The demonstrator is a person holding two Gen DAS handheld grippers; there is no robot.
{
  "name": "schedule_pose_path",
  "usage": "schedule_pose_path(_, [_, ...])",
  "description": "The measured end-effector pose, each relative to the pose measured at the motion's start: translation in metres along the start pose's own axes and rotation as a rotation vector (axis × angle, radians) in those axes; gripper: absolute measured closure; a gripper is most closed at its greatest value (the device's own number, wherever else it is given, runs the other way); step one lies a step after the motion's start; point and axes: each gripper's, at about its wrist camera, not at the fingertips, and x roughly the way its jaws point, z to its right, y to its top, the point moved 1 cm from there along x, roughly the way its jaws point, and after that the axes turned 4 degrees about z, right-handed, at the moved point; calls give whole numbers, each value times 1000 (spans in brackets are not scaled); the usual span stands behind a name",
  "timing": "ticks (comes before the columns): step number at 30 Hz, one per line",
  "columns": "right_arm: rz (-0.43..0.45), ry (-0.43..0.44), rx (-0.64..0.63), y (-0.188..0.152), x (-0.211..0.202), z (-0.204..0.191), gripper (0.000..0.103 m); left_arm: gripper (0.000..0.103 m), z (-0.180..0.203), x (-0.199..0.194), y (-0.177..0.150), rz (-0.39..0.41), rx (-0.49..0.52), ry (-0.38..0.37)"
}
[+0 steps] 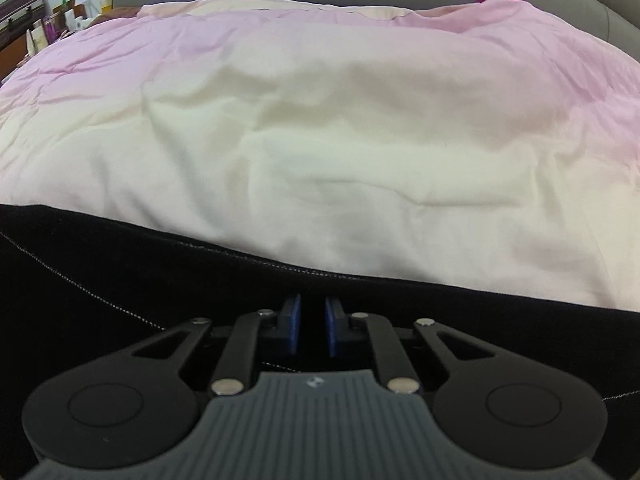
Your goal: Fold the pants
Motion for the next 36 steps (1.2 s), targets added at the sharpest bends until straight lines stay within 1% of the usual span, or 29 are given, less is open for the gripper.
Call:
schedule_pose_path(1, [-6, -5, 7, 2, -1, 0, 97, 58, 2, -6, 1, -8, 19, 5])
schedule_pose_path(2, [-8, -8, 5, 3, -4, -1, 96, 55, 2, -13, 1, -11, 26, 3])
schedule_pose_path(3, [-4, -4, 2, 3, -10, -1, 95, 43, 2, -22, 1, -7, 36, 12])
schedule_pose_path(4, [4, 9, 2, 2, -18, -1, 94, 35, 3, -35, -1, 14, 58, 40])
schedule_pose_path(5, [14, 20, 6, 0, -28, 0, 90, 29, 5, -48, -4, 38, 80, 59])
schedule_pose_path(6, [28, 30, 11, -4, -39, 1, 87, 29, 8, -61, -8, 49, 105, 65])
schedule_pose_path(8, [49, 59, 27, -15, -64, 2, 87, 31, 18, -86, -17, 59, 166, 30])
schedule_pose_path(10, [71, 87, 57, -31, -89, 2, 87, 33, 36, -111, -32, 74, 239, 2])
schedule_pose_path(13, [110, 110, 65, -67, -129, -2, 87, 33, 74, -145, -63, 101, 357, -56])
schedule_pose_path(15, [131, 111, 57, -97, -156, -7, 87, 33, 101, -161, -87, 100, 446, -102])
schedule_pose_path(18, [158, 125, 90, -141, -190, -11, 86, 34, 139, -176, -127, 108, 555, -152])
schedule_pose_path(20, [176, 151, 122, -168, -210, -15, 86, 34, 161, -180, -151, 99, 607, -179])
schedule_pose_path(21, [181, 169, 133, -183, -220, -19, 85, 34, 170, -180, -163, 94, 635, -187])
schedule_pose_path(23, [188, 201, 126, -209, -232, -30, 85, 35, 186, -179, -183, 91, 698, -174])
schedule_pose_path(25, [186, 240, 113, -233, -236, -44, 85, 36, 194, -176, -199, 68, 732, -151])
schedule_pose_path(26, [187, 257, 111, -243, -236, -50, 86, 38, 196, -175, -204, 50, 741, -139])
schedule_pose_path(28, [189, 270, 120, -256, -229, -58, 86, 38, 196, -175, -212, 18, 748, -120])
schedule_pose_path(29, [195, 272, 126, -260, -224, -61, 83, 38, 194, -175, -214, 9, 748, -111])
schedule_pose_path(30, [197, 271, 133, -262, -219, -62, 75, 38, 192, -175, -215, 2, 750, -100])
schedule_pose_path(31, [193, 270, 145, -263, -212, -63, 71, 38, 190, -176, -215, -1, 749, -90])
schedule_pose_path(34, [195, 291, 162, -256, -192, -63, 70, 39, 189, -176, -214, -19, 729, -74])
schedule_pose_path(35, [201, 291, 157, -254, -188, -65, 75, 39, 190, -177, -214, -25, 725, -74])
schedule_pose_path(36, [221, 280, 142, -250, -188, -67, 90, 41, 191, -176, -212, -26, 723, -77])
